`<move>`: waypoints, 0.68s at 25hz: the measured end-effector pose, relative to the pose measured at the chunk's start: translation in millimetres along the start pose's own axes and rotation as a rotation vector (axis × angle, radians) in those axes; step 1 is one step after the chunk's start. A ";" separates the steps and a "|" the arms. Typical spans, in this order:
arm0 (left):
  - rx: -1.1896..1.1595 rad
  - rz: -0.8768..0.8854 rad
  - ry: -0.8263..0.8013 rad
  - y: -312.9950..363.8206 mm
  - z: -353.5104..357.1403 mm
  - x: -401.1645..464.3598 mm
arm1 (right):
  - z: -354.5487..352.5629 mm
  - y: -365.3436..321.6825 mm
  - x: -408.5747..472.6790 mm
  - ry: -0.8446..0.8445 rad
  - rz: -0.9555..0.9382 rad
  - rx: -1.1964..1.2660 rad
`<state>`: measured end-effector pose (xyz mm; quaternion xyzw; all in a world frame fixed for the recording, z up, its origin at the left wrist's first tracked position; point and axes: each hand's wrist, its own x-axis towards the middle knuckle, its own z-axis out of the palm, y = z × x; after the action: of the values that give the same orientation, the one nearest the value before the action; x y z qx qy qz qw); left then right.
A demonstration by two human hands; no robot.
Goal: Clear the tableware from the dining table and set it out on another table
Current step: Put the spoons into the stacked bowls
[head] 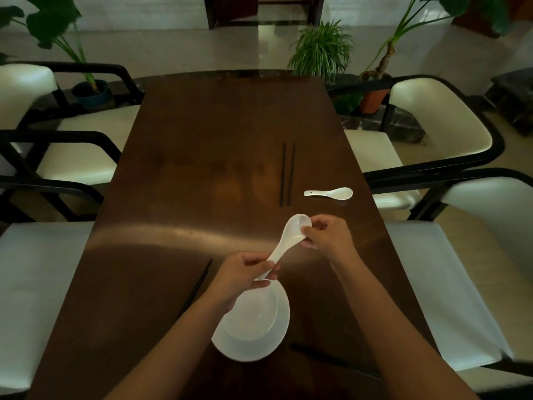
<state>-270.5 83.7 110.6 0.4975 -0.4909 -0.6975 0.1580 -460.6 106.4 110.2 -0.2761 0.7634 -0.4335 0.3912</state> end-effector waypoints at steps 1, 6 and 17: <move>-0.012 -0.012 0.021 3.7 3.1 7.3 | -3.2 -0.5 7.6 -0.015 0.014 0.017; -0.080 -0.083 0.068 26.2 18.3 49.0 | -35.3 -1.3 62.1 -0.163 0.119 0.228; -0.243 -0.199 0.158 25.7 16.2 108.4 | -71.1 65.1 222.2 0.362 0.283 -0.245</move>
<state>-340.5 3.4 74.2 0.5742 -0.3374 -0.7226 0.1855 -645.8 -0.2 -3.8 -0.1295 0.8989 -0.3210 0.2685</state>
